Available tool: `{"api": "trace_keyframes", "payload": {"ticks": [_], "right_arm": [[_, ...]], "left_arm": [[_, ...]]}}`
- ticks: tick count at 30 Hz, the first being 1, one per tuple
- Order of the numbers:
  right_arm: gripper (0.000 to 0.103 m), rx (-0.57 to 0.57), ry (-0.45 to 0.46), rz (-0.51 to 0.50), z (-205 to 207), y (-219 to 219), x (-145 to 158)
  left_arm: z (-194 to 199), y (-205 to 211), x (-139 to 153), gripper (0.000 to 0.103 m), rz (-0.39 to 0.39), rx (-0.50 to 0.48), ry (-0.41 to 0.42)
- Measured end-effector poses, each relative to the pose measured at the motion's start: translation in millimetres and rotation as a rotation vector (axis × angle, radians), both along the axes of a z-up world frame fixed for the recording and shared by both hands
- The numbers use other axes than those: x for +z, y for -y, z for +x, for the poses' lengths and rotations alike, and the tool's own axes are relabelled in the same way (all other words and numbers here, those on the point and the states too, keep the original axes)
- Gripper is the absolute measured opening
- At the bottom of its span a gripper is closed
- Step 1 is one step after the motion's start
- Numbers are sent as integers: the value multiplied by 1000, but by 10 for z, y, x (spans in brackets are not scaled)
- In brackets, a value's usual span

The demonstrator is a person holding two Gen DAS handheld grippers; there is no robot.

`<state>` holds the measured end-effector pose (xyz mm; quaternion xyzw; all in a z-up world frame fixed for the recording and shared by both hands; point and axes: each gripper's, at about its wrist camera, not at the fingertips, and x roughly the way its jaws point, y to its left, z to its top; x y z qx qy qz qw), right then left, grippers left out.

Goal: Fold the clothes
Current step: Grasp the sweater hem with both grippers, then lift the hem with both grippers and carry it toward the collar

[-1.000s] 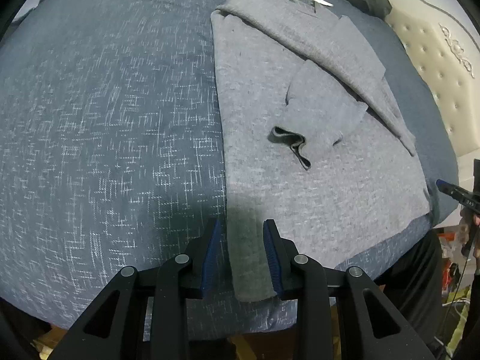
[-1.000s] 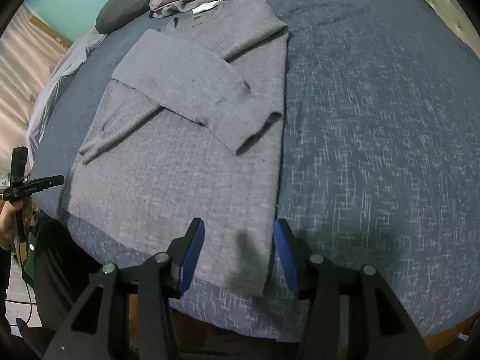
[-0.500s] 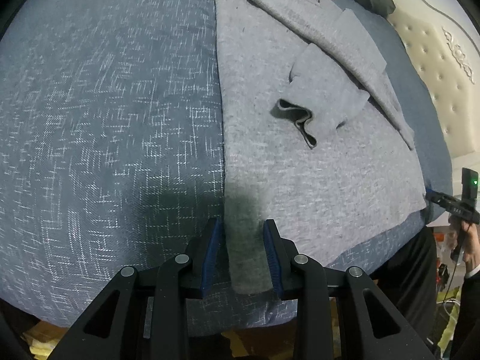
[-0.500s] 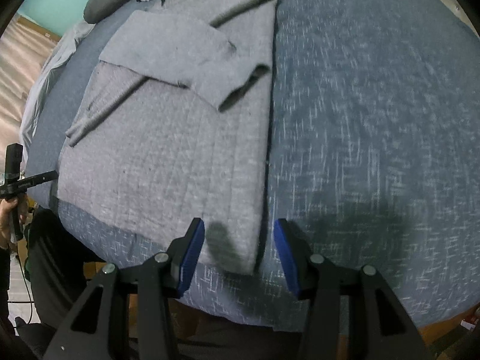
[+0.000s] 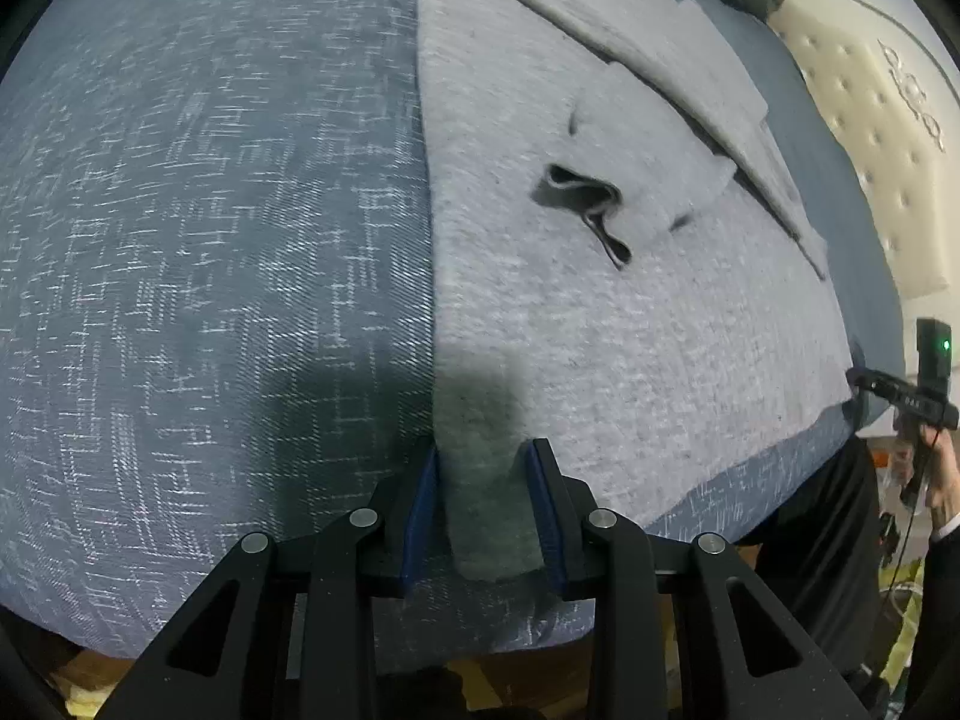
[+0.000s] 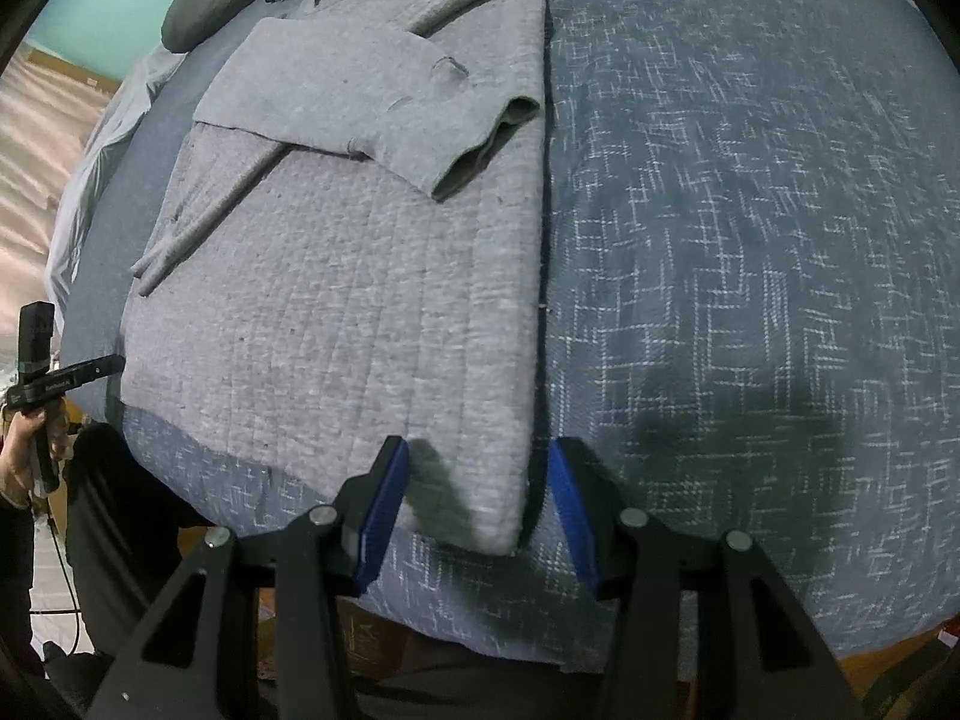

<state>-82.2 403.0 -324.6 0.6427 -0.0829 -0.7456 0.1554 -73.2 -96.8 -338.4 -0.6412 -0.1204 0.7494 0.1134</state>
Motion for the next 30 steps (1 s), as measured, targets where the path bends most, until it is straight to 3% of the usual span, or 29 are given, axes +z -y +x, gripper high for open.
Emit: {"api": "trace_keyframes", "payload": {"ticks": [4,6,7,8,9,12,19,24,30], "right_arm": [[46,7,-8,3,4,56,3],[35,13,-16,2,6,83,17],[33,17,-20,2,7,97,22],[22,22,-24,2,8,110,32],[15,29,-29,0,7,121,49],[8,44,-48,4,-6,153,124],[5,50,-145,-11,-42,189,475],[5,56,-232,-27,-80,241,801],[5,60,-308,-26,-73,245,1129]], "left_arm": [[4,-55,-1,28,-2,-11,-4],[1,-77,10,12,-2,-18,-8],[1,-91,20,9,-2,-22,-11],[4,-107,35,5,-5,-29,-15],[7,-125,52,4,-8,-36,-19],[24,-174,133,4,-12,-51,-43],[43,-180,415,4,-5,-40,-106],[-83,-235,680,4,-28,-39,-164],[34,-237,1095,3,-76,-59,-249]]}}
